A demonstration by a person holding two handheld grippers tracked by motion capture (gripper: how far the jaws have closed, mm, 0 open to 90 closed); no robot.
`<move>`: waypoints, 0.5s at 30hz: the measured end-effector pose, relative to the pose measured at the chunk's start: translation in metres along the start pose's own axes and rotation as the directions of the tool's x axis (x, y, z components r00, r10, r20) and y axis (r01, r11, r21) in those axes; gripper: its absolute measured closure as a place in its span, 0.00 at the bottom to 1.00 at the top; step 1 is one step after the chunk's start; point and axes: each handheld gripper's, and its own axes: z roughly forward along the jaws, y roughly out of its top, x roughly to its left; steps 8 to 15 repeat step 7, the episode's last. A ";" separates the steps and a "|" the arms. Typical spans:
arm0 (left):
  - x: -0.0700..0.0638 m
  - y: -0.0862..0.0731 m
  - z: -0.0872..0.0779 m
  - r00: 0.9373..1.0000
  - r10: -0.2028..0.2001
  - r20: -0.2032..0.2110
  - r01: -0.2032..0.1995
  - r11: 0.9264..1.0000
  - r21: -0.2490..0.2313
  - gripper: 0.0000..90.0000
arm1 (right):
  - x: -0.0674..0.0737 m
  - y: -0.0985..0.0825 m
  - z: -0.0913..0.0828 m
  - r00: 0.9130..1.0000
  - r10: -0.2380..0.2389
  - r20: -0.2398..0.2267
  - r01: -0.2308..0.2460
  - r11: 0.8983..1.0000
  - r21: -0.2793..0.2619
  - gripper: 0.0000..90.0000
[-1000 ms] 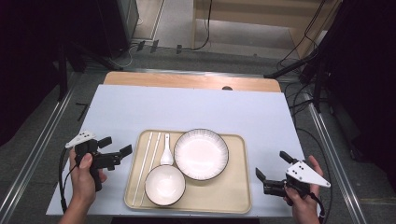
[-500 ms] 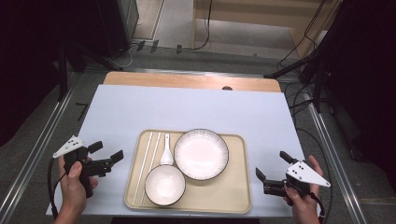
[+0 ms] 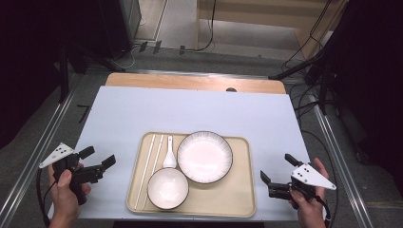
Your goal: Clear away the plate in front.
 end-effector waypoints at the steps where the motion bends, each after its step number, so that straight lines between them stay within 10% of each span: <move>1: 0.000 0.000 0.000 1.000 0.000 -0.005 0.000 1.000 0.003 0.00 | 0.000 0.000 0.000 1.000 0.000 0.001 0.000 1.000 0.000 0.00; 15: 0.001 -0.001 0.004 0.999 0.013 -0.036 -0.013 1.000 0.020 0.00 | 0.000 0.000 0.000 1.000 0.006 0.001 -0.006 1.000 0.001 0.00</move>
